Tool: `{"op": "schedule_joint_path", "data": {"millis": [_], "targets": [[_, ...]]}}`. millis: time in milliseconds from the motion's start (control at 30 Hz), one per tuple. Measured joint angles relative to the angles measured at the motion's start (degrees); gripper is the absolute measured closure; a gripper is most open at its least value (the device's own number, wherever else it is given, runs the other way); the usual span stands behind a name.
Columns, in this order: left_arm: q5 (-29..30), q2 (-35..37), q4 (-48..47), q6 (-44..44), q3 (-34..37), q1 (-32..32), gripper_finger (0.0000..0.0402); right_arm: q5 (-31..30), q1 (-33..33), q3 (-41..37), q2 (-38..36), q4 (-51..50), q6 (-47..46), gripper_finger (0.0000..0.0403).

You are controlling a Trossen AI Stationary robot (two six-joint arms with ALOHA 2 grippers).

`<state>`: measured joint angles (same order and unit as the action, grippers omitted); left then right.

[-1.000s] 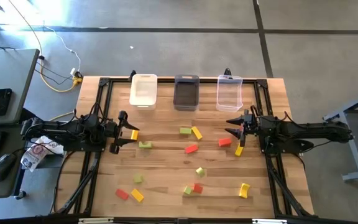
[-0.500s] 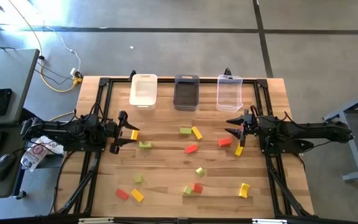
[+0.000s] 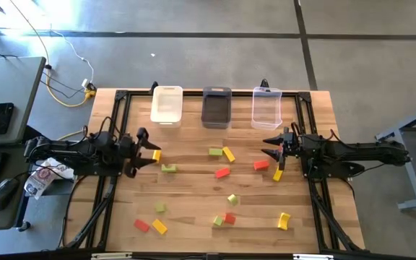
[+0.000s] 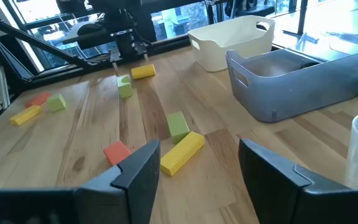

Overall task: Sort & place blocks by color
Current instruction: Put the green block into the white bin

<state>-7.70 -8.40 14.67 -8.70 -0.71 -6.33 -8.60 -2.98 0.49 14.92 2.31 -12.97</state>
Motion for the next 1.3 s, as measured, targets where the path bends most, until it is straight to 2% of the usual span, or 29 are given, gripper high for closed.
{"op": "schedule_joint_path", "data": {"millis": [100, 233, 467, 733, 1067, 1200, 1300], "targets": [[0.0, 0.0, 3.5, -1.2, -0.1, 0.0, 0.0177, 0.0, 0.0, 0.0, 0.0, 0.0, 0.0, 0.0199], [1.4, -0.3, 1.9, -1.1, -2.8, 0.0, 0.0177, 0.0, 0.0, 0.0, 0.0, 0.0, 0.0, 0.0199], [6.5, -5.6, -15.7, 2.3, -11.9, 0.0, 0.0177, 0.0, 0.0, 0.0, 0.0, 0.0, 0.0, 0.0199], [7.1, -15.4, -30.4, 1.8, -19.5, 0.0, 0.0177, 0.0, 0.0, 0.0, 0.0, 0.0, 0.0, 0.0199], [7.1, -27.8, -33.6, -0.5, -21.1, 0.5, 0.0177, 0.0, 0.0, 0.0, 0.0, 0.0, 0.0, 0.0199], [7.4, -32.9, -33.6, -3.2, -21.1, 2.7, 0.0177, 0.0, 0.0, 0.0, 0.0, 0.0, 0.0, 0.0199], [10.1, -36.4, -33.6, -4.5, -21.1, 5.3, 0.0177, 0.0, 0.0, 0.0, 0.0, 0.0, 0.0, 0.0199]]}}
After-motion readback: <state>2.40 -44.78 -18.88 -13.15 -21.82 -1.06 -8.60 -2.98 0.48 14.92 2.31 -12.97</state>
